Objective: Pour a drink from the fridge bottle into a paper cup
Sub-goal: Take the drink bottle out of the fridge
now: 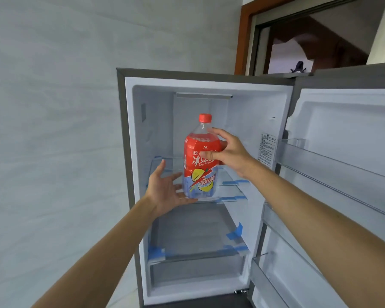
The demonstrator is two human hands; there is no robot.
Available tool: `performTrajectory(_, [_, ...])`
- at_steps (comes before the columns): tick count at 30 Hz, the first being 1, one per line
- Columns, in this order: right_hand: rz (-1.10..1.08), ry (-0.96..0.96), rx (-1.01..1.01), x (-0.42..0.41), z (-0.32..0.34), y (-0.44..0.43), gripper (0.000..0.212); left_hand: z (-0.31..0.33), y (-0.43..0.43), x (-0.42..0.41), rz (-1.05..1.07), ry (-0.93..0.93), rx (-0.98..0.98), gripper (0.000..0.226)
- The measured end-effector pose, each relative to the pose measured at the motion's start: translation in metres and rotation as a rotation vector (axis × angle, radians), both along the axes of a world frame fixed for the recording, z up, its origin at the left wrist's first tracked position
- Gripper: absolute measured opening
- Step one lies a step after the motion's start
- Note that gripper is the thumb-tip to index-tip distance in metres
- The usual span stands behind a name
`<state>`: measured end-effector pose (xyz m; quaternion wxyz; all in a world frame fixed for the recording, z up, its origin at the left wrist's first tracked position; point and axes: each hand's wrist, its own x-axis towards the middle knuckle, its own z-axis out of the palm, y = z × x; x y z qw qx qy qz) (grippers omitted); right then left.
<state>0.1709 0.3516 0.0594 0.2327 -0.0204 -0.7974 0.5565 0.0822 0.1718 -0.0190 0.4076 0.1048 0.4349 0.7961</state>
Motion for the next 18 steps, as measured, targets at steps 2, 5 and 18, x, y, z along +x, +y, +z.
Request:
performTrajectory(2, [-0.003,0.007,0.008,0.010,0.003,-0.005,0.093,-0.001,-0.006,0.008,-0.017,-0.044,0.034,0.089])
performTrajectory(5, [0.000,0.019,0.014,0.024,0.008,-0.012,0.092,-0.001,-0.015,0.019,-0.044,-0.082,0.068,0.091])
performTrajectory(18, [-0.037,0.001,0.040,0.053,0.012,-0.040,0.087,0.002,-0.037,0.034,-0.117,-0.115,0.088,0.092])
